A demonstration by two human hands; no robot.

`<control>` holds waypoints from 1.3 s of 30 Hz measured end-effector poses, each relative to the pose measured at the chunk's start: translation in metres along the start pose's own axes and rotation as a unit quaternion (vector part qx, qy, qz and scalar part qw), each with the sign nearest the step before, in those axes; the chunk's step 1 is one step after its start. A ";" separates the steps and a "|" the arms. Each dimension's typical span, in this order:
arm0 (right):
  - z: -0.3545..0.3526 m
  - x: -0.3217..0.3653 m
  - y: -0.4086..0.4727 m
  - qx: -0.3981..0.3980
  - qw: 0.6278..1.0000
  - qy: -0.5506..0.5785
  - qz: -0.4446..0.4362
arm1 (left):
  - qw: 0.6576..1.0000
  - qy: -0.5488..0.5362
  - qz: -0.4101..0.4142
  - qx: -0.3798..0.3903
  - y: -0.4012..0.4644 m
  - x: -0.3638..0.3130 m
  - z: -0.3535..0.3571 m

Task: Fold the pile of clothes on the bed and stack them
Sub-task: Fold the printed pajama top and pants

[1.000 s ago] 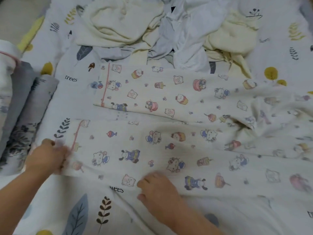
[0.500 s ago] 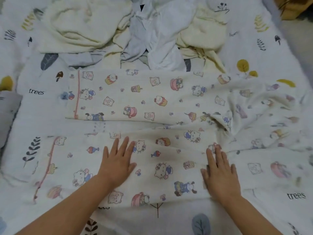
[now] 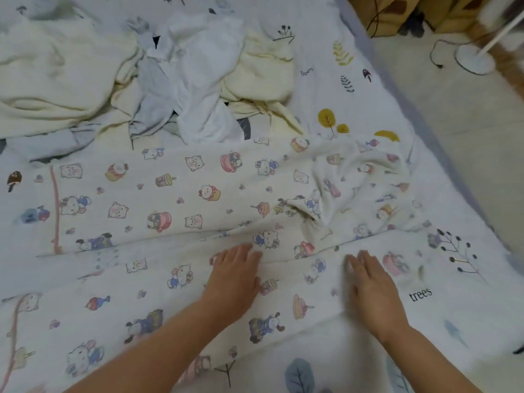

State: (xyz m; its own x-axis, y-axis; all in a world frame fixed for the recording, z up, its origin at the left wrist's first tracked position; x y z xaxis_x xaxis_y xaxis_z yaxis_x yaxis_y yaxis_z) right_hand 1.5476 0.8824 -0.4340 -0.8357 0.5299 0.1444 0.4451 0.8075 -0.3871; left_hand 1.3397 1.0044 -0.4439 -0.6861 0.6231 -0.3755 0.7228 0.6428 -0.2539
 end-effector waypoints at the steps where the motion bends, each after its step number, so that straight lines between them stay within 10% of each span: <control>1: -0.003 -0.007 0.001 0.001 1.000 -0.011 0.001 | 1.000 0.005 0.009 0.016 0.007 -0.013 0.006; 24: -0.026 -0.167 0.085 0.091 0.957 -0.259 -0.094 | 0.986 0.044 -0.018 0.161 0.088 -0.170 0.097; 34: -0.116 -0.169 0.131 -0.024 0.993 0.086 -0.081 | 0.959 -0.236 -0.100 0.123 0.122 -0.118 -0.017; 39: -0.160 -0.169 0.179 -0.061 0.937 0.341 -0.034 | 0.955 -0.261 -0.130 0.053 0.165 -0.081 -0.088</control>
State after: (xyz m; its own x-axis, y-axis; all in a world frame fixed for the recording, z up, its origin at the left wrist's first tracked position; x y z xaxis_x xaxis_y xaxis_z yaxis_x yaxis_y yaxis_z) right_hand 1.8196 0.9792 -0.3823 -0.4816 0.4852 0.7299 0.4673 0.8467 -0.2545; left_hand 1.5071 1.0988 -0.3774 -0.7285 0.1246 -0.6736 0.5575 0.6792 -0.4774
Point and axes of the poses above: each hand's wrist, its own y-axis towards the middle knuckle, its own z-axis out of the palm, x = y × z, the point moved 6 cm from there along y, towards the middle knuckle, and after that the axes turned 2 degrees about y, right-handed, at the moved point
